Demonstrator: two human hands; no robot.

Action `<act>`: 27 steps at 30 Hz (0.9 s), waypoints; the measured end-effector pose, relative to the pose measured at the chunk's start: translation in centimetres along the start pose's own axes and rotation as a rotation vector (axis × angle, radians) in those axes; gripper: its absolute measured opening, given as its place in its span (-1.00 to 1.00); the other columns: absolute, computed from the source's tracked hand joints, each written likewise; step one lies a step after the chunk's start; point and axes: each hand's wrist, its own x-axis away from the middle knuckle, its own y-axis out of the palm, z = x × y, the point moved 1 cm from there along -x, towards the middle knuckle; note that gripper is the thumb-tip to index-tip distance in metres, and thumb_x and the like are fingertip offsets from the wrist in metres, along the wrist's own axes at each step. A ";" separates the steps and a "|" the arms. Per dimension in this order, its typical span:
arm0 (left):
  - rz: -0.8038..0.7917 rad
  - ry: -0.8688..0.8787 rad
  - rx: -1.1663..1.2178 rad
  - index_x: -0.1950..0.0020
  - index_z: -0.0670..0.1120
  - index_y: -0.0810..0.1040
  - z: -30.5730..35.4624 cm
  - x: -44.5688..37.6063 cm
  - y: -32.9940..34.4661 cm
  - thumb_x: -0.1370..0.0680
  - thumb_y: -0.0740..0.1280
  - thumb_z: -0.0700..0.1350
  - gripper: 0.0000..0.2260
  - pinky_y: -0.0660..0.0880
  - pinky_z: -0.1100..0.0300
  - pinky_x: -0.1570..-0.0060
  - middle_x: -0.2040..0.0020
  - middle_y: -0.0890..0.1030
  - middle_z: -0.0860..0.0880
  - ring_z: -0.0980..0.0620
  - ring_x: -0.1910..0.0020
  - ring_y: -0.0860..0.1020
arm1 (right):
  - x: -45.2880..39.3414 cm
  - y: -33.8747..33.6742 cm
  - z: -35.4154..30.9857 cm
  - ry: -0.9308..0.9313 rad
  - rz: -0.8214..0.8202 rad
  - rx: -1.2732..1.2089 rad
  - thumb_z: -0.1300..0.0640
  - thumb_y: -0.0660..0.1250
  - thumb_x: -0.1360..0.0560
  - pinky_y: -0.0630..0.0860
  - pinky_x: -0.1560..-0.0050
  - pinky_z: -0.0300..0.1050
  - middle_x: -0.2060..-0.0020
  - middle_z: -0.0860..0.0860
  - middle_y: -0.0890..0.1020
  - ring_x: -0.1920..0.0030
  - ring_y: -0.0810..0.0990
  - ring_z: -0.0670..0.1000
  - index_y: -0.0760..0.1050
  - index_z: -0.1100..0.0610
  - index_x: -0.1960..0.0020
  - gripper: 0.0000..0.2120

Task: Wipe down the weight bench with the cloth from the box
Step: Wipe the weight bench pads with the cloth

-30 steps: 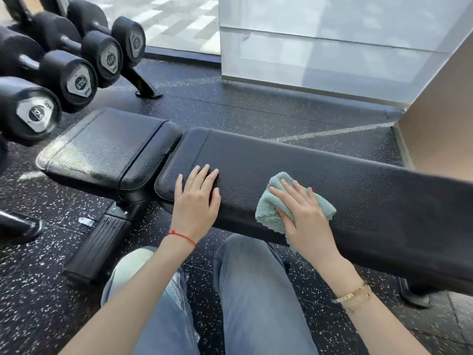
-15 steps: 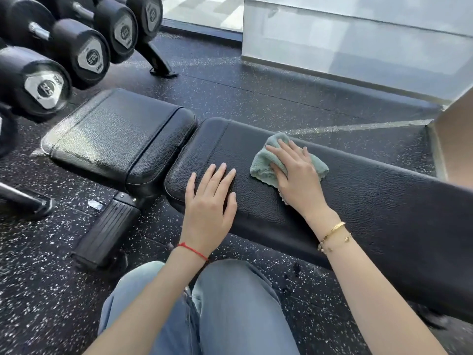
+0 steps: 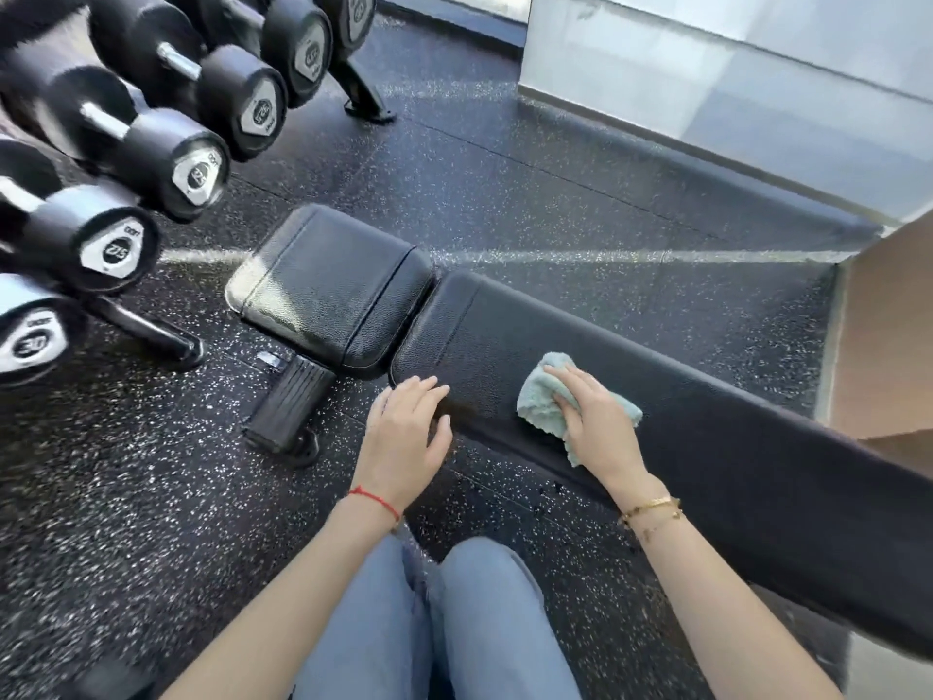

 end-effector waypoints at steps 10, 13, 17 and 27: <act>0.101 -0.075 -0.036 -0.26 -0.11 0.59 10.3 8.7 -24.7 -0.57 0.18 -0.03 -0.65 0.42 -0.05 -0.32 -0.21 0.61 -0.03 -0.02 -0.24 0.54 | 9.8 -19.7 -17.4 -0.174 0.002 -0.008 0.20 0.24 -0.57 0.43 -0.30 0.00 -0.33 -0.01 0.50 -0.32 0.47 0.04 0.46 0.03 -0.32 -0.66; 0.153 -0.110 -0.025 -0.27 -0.10 0.58 13.0 11.9 -30.2 -0.58 0.21 -0.03 -0.67 0.40 -0.02 -0.33 -0.22 0.61 -0.02 0.00 -0.25 0.53 | 13.0 -24.2 -21.5 -0.235 0.001 -0.003 0.22 0.24 -0.57 0.43 -0.28 0.00 -0.33 -0.03 0.49 -0.30 0.47 0.04 0.45 0.02 -0.33 -0.65; 0.235 -0.147 -0.010 -0.26 -0.10 0.58 15.5 15.6 -35.6 -0.58 0.23 -0.07 -0.70 0.39 0.00 -0.34 -0.22 0.61 -0.02 0.01 -0.23 0.53 | 16.1 -27.9 -25.6 -0.266 -0.021 -0.007 0.17 0.22 -0.58 0.41 -0.31 0.00 -0.34 -0.03 0.49 -0.33 0.45 0.03 0.44 -0.01 -0.34 -0.66; 0.369 -0.246 0.021 -0.24 -0.08 0.59 14.9 22.2 -41.4 -0.58 0.22 -0.04 -0.70 0.40 -0.03 -0.34 -0.22 0.61 0.00 0.04 -0.24 0.53 | 19.5 -28.0 -33.7 -0.452 -0.046 0.007 0.17 0.24 -0.58 0.39 -0.28 -0.07 -0.33 -0.04 0.50 -0.29 0.48 0.03 0.45 -0.01 -0.33 -0.67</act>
